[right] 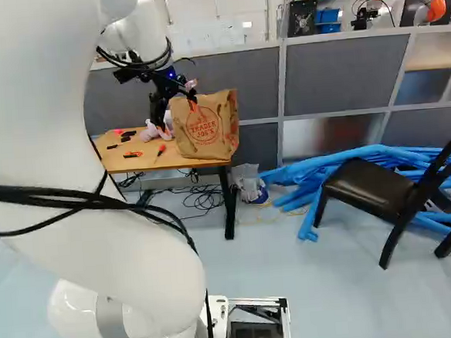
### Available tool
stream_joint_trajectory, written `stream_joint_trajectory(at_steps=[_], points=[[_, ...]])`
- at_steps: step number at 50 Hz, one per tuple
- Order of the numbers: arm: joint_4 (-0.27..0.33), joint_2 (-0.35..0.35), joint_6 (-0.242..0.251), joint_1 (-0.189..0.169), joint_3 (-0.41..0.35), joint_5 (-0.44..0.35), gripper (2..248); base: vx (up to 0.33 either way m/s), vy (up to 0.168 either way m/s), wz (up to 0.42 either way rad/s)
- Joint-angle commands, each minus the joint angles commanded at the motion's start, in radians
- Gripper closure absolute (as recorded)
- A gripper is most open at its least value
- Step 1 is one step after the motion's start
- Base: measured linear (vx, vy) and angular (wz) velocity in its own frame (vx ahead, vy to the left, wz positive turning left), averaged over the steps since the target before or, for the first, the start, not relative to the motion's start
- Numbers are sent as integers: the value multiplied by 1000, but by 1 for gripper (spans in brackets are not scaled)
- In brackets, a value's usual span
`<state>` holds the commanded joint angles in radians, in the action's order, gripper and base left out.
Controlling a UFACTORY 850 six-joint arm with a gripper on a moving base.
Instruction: Pick up the bag on the ground and place it on the table
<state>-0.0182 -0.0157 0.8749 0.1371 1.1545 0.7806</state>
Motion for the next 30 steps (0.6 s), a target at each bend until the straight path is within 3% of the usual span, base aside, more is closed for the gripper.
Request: stream_joint_trajectory(at_steps=[30], points=[[4,65,-191,-30,-233,-361,3,0,0,0]])
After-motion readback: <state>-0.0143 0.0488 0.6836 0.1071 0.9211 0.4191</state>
